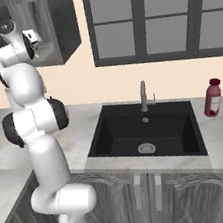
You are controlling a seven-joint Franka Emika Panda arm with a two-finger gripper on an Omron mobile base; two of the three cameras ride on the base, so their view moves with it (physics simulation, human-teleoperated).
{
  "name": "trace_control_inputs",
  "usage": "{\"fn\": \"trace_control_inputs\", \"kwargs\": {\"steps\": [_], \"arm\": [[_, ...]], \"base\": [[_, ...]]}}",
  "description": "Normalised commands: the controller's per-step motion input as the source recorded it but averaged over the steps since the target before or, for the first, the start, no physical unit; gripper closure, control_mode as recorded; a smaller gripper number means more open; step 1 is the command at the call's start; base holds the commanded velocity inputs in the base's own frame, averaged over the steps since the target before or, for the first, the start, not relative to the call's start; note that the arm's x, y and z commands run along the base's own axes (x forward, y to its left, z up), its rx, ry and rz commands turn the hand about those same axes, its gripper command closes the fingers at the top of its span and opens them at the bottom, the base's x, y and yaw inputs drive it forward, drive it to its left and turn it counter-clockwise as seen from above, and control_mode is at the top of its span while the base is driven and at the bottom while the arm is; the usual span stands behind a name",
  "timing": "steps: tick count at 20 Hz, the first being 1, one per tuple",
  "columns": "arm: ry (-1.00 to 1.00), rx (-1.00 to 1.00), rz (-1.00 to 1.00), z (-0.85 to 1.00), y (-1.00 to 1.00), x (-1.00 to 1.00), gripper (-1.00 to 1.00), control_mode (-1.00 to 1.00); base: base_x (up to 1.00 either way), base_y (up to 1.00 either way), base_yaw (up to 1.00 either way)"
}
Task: Open the cabinet. Pick the dish brush and place it next to the sink. Then close the cabinet.
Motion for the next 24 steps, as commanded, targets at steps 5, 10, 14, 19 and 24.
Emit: {"fn": "trace_control_inputs", "kwargs": {"steps": [5, 10, 14, 19, 24], "arm": [[0.0, 0.0, -0.02, -0.02, 0.01, 0.39, -1.0, -1.0], [0.0, 0.01, 0.0, 0.0, 0.0, 0.32, -1.0, -1.0], [0.02, 0.03, 0.0, 0.0, 0.0, 0.24, -1.0, -1.0], [0.06, 0.06, 0.0, -0.08, 0.05, 0.13, -1.0, -1.0], [0.07, 0.04, 0.0, -0.17, 0.14, 0.01, 1.0, -1.0]], "base": [[0.0, 0.0, 0.0], [0.0, 0.0, 0.0], [0.0, 0.0, 0.0], [0.0, 0.0, 0.0], [0.0, 0.0, 0.0]]}}
